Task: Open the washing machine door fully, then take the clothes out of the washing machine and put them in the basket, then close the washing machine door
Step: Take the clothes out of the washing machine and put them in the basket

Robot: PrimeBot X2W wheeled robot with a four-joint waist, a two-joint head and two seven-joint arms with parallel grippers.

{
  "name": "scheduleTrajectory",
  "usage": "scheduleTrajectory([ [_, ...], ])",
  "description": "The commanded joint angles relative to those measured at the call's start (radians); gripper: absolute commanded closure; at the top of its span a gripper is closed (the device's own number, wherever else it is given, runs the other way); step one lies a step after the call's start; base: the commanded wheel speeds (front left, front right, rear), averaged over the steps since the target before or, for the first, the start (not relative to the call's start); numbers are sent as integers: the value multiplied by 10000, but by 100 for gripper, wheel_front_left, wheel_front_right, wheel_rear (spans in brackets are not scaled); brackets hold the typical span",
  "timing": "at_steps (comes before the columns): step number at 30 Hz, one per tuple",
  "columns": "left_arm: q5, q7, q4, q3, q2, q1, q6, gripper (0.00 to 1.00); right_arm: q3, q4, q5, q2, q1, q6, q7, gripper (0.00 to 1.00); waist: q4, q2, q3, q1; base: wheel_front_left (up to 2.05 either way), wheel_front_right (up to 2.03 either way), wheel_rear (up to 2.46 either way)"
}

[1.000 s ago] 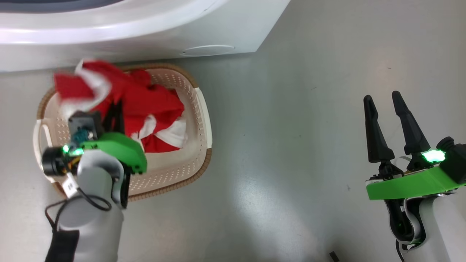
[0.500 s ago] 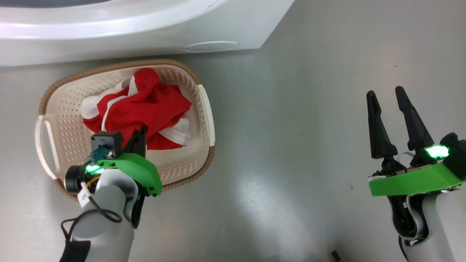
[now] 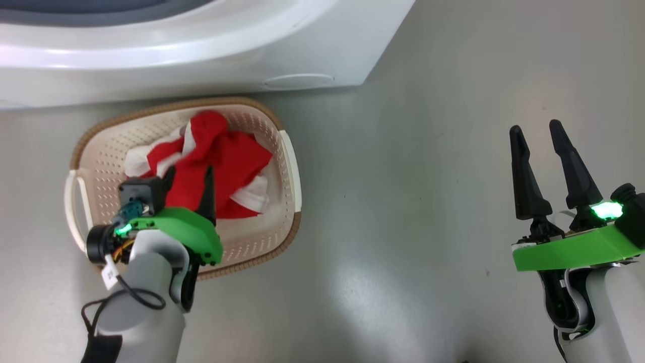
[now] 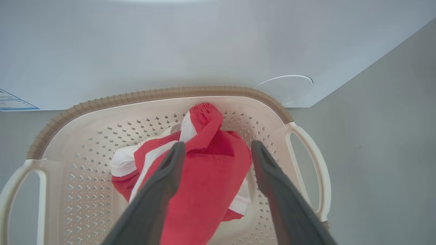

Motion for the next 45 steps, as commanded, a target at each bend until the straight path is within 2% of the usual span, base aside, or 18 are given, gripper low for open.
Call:
scheduleTrajectory([
  [1, 82, -51, -294, 353, 276, 571, 79, 0, 168, -156, -68, -110, 333, 63, -63, 0, 59, 0, -349, 0, 0, 0, 0],
  [12, 460, -51, -1463, 1147, 276, 1546, -136, 0, 232, 99, -63, -274, 858, 63, -63, 0, 263, 0, -1759, 0, 0, 0, 0],
  [30, 1362, -51, -5320, 1959, 275, 4616, -596, 0, 239, 404, -7, -682, 2653, 63, -63, 0, 709, 0, -4658, 0, 0, 0, 0],
  [45, 1674, -51, -7568, 2361, 275, 7161, -601, 0, -27, 280, 35, -712, 4083, 63, -63, 0, 752, 0, -5827, 0, 0, 0, 0],
])
